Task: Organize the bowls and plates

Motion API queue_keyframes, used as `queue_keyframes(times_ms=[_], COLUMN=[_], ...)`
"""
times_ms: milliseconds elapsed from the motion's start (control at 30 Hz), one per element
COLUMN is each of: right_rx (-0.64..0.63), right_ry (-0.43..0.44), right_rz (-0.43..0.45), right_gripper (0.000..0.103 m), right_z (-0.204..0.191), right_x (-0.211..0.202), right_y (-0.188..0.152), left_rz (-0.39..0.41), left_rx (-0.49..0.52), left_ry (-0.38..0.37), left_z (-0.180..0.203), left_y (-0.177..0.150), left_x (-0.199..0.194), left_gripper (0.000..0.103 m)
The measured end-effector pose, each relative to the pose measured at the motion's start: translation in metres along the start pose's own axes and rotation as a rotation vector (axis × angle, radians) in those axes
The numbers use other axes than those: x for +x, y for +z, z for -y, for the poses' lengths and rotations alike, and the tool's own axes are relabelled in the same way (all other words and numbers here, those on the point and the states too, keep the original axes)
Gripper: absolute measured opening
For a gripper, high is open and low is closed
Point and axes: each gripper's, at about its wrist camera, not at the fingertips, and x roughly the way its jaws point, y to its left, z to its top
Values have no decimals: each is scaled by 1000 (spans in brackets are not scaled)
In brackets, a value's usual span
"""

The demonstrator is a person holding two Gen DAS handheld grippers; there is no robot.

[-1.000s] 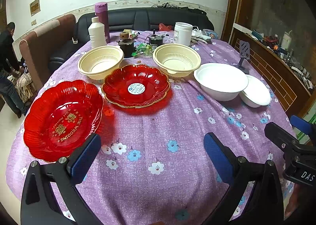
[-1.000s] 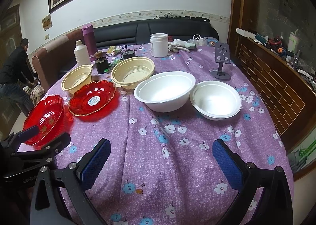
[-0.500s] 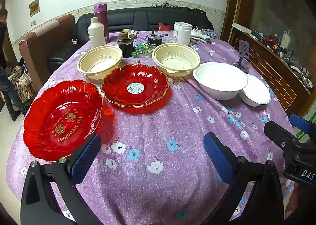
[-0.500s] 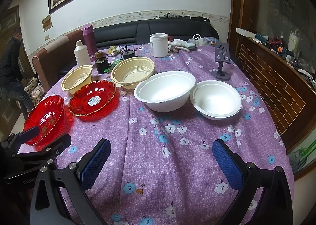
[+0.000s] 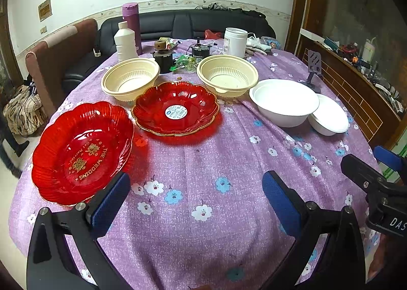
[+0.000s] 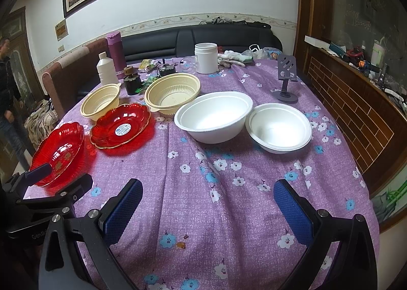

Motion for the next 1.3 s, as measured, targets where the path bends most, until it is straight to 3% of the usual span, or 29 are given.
queue_keyframes(times_ms=[333, 433, 533, 600, 700, 800, 967, 1133, 1233, 1300], right_rx=[1, 4, 26, 30, 37, 13, -7, 56, 89, 101], right_ry=[17, 52, 142, 211, 337, 437, 573, 611, 605, 592], right_rz=[-3, -15, -42, -62, -115, -165, -274, -415, -464, -482], right_gripper=[103, 103, 103, 103, 102, 101, 91, 64, 54, 45], right_z=[-4, -8, -15, -25, -49, -82, -145, -183, -196, -203], right_x=[1, 5, 11, 17, 31, 46, 82, 133, 158, 169], right_y=[0, 3, 9, 15, 24, 30, 37, 39, 36, 34], left_rz=[-11, -23, -31, -6, 20, -7, -52, -95, -117, -145], left_rx=[-5, -25, -85, -151, -265, -333, -404, -412, -418, -423], left_ry=[-32, -34, -63, -35, 73, 156, 189, 207, 212, 216], left_z=[-10, -28, -61, -91, -149, -190, -224, -230, -231, -233], left_y=[-1, -2, -1, -1, 1, -2, -11, -7, -7, -7], left_x=[-2, -4, -13, -22, -27, -17, 5, 26, 37, 46], left_gripper=[103, 103, 103, 103, 103, 103, 103, 103, 89, 63])
